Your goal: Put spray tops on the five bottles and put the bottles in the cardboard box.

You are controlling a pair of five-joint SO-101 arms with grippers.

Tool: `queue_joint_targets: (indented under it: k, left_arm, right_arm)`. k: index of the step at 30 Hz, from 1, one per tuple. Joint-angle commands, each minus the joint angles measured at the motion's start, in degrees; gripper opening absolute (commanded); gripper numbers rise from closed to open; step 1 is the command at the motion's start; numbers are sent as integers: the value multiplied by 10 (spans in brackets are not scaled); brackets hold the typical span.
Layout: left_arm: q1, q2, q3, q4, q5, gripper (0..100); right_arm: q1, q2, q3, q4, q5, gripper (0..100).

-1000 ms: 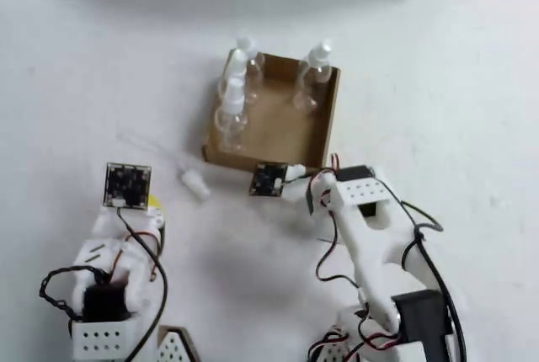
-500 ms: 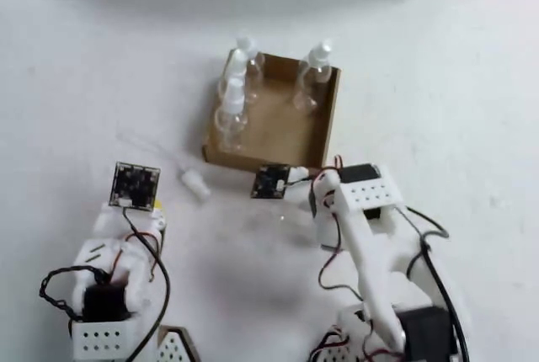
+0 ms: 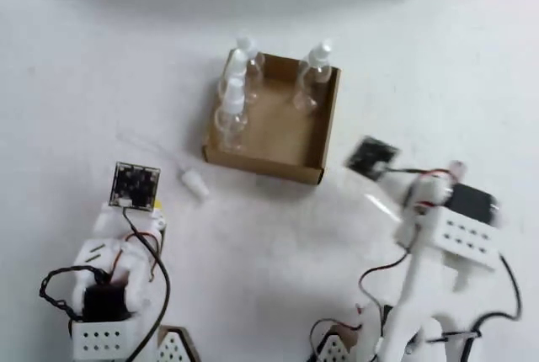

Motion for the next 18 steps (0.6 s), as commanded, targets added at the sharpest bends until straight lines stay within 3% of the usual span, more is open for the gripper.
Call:
queue_joint_targets:
  k: [1, 6, 13, 18]
  left_arm:
    - [0, -5, -2, 0, -5, 23]
    - [-1, -5, -2, 1, -5, 22]
    - [-1, -5, -2, 1, -4, 22]
    - [-2, -5, -2, 2, -4, 22]
  right_arm:
    - [114, -14, -11, -48, 45, 74]
    - [199, -14, 60, -149, 80, 74]
    - [240, -14, 153, -241, 84, 79]
    - [243, -14, 205, -278, 84, 187]
